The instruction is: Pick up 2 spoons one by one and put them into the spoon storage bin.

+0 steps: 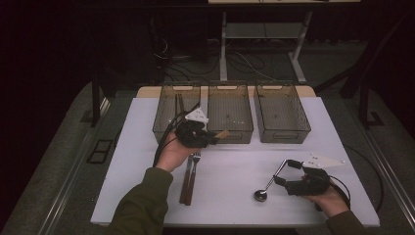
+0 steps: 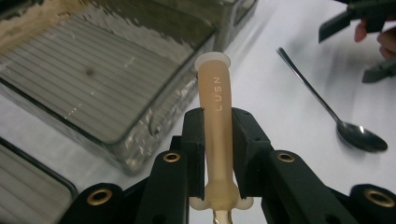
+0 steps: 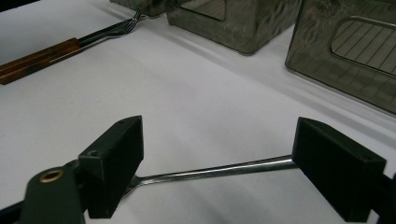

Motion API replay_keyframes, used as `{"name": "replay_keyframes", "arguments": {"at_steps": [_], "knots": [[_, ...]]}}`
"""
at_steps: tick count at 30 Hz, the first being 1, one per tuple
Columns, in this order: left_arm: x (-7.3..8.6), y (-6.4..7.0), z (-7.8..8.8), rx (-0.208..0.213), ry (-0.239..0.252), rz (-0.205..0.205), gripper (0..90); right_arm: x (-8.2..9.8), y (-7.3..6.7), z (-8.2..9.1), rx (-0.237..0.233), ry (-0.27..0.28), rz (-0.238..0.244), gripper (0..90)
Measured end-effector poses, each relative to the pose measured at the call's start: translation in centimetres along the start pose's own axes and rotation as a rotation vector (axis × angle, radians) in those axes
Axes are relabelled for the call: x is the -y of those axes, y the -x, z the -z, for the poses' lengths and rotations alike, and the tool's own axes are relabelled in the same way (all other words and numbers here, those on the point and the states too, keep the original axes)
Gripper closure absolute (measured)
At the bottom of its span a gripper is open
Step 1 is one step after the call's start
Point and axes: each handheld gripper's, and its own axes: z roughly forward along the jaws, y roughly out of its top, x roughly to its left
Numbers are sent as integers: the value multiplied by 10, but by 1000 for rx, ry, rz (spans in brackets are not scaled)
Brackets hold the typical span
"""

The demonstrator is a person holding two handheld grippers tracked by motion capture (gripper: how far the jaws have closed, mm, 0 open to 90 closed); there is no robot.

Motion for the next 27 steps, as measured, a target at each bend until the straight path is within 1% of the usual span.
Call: {"name": "replay_keyframes", "arguments": {"at_steps": [2,3,4,6,14,20,21,22,23,24,26,27], "knots": [[-5,-3,-1,-6,4,2,764,0,0,0,0,1,-1,165],[-7,-5,-1,-7,-2,-1,764,0,0,0,0,1,-1,165],[-9,-5,-3,-9,5,8,764,0,0,0,0,2,0,165],[-14,-8,-5,-14,11,12,764,0,0,0,0,3,1,165],[-31,-20,-14,-41,1,35,763,0,0,1,-2,5,-1,165],[-44,-31,-23,-62,5,48,763,0,0,1,-4,7,-5,165],[-46,-33,-24,-66,8,52,763,0,0,1,-5,8,-9,165],[-47,-35,-27,-71,16,65,763,0,0,1,-5,8,-9,165],[-49,-37,-29,-77,14,73,763,0,0,1,-5,9,-9,165],[-50,-40,-31,-81,4,69,763,0,0,1,-5,9,-9,165],[-52,-44,-36,-91,13,96,763,0,0,1,-5,9,-8,165],[-53,-46,-38,-94,2,93,763,0,0,1,-6,11,-9,165]]}}
